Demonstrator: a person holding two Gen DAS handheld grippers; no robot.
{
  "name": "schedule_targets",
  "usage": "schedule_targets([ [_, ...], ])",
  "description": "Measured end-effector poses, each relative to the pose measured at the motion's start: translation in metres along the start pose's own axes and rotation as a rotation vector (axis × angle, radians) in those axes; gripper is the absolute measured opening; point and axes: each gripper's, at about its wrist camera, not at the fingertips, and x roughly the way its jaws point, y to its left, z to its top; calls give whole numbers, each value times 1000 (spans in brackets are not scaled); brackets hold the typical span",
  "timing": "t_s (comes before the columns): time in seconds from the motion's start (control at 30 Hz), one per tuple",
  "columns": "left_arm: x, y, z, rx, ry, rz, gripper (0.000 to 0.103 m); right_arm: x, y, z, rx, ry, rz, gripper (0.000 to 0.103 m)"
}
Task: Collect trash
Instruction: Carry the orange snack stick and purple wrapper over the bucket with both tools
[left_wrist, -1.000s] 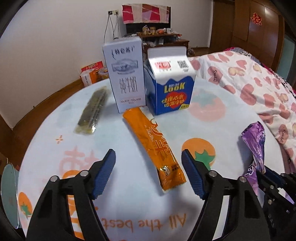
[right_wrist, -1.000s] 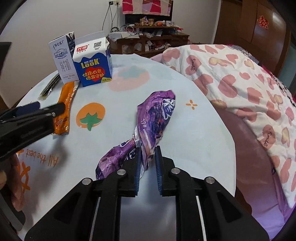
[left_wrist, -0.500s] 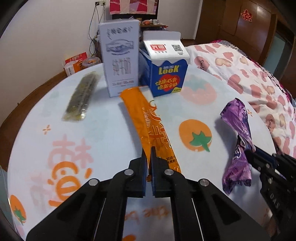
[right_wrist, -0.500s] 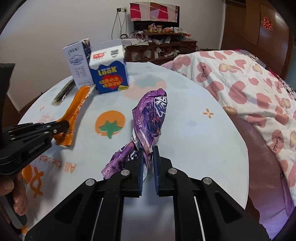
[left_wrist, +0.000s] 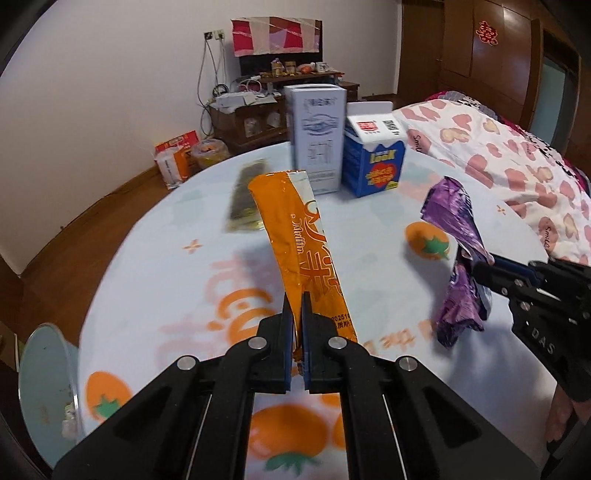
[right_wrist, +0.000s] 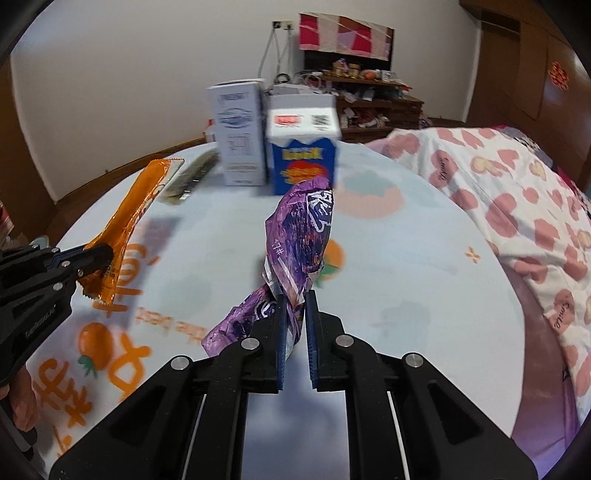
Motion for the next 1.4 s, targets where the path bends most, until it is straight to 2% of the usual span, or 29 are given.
schedule_targets([
  [0.83, -53, 121, -49, -177, -45, 133, 4, -9, 135, 17, -186, -45, 143, 11],
  [1.4, -71, 164, -77, -251, -47, 192, 4, -12, 193, 20, -279, -56, 207, 11],
])
